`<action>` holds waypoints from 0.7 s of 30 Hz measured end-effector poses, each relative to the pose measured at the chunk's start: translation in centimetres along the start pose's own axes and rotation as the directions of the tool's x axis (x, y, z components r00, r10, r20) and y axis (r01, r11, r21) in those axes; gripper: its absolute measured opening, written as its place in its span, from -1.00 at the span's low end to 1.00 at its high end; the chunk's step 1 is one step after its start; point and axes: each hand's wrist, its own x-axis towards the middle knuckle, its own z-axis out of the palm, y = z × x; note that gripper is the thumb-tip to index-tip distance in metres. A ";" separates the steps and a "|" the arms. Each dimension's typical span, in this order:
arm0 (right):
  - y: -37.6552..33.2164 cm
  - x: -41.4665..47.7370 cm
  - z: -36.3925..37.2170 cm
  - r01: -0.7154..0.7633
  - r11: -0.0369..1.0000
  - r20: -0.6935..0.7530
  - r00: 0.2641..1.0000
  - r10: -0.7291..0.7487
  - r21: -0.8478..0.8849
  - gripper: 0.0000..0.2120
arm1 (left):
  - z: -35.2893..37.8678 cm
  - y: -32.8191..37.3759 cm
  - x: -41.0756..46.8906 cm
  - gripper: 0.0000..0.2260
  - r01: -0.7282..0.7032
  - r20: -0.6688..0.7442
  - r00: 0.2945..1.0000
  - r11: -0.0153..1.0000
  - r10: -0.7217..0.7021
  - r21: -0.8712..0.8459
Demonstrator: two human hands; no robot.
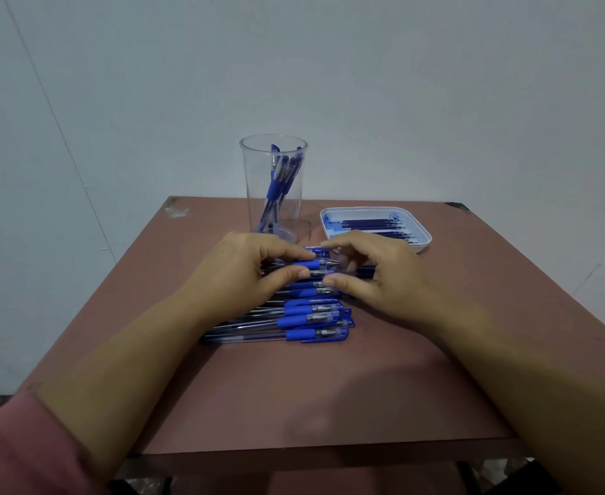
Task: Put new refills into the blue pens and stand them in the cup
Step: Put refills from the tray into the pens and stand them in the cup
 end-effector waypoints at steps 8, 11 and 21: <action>0.1 0.0 0.0 0.002 0.999 -0.012 1.000 -0.003 -0.040 -0.73 | 0.0 0.0 0.0 -0.79 -0.022 -0.010 1.000 0.999 0.022 0.025; -0.1 -0.1 0.0 0.012 0.999 -0.036 0.999 -0.014 -0.032 -0.77 | 0.0 0.0 0.0 -0.79 -0.026 -0.014 1.000 0.999 0.026 0.020; -0.1 -0.1 -0.2 0.020 0.999 -0.030 0.999 -0.021 -0.043 -0.82 | 0.1 0.0 0.0 -0.79 -0.020 -0.015 1.000 1.000 0.020 0.003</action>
